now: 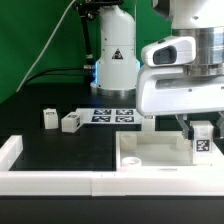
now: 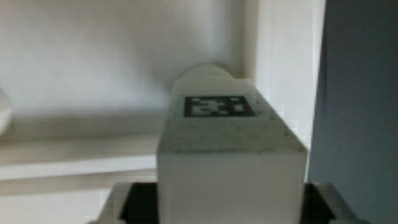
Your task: Assemble one leg
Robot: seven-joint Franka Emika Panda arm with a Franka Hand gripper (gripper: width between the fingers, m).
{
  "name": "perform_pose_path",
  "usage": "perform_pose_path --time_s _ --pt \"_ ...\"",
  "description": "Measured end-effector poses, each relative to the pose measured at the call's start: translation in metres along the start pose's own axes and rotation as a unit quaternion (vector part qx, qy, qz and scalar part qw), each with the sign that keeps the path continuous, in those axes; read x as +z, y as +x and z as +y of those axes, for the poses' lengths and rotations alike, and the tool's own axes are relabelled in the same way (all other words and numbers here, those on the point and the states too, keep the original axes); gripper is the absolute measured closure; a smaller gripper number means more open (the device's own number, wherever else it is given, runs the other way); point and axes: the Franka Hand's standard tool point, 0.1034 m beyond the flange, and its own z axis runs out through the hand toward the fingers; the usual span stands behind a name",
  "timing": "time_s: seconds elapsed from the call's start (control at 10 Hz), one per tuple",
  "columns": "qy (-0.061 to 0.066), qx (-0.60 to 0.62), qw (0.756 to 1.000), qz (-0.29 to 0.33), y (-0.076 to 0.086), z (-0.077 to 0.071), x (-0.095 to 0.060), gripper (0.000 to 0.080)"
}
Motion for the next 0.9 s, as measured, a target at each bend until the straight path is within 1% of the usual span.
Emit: perform_pose_path --time_s 0.1,0.2,0.3,0.4,0.5,0.6,0.8,0.9 --pt "0.000 -0.003 1.000 0.000 0.0000 0.0000 0.0000 0.0508" --pt "0.002 0.047 0.999 -0.001 -0.0002 0.0010 0.0001 0.0508" --pt "0.004 0.146 0.989 -0.002 -0.0003 0.0035 0.0003 0.0508" --pt "0.004 0.216 0.976 -0.002 -0.0002 0.0052 0.0010 0.0508" --pt "0.007 0.289 0.957 -0.004 0.0001 0.0070 0.0013 0.0508" --pt "0.007 0.360 0.933 -0.004 0.0001 0.0074 0.0014 0.0508" --pt "0.004 0.469 0.883 -0.003 0.0000 0.0081 0.0013 0.0507" --pt "0.003 0.525 0.851 -0.006 -0.0009 0.0082 0.0011 0.0507"
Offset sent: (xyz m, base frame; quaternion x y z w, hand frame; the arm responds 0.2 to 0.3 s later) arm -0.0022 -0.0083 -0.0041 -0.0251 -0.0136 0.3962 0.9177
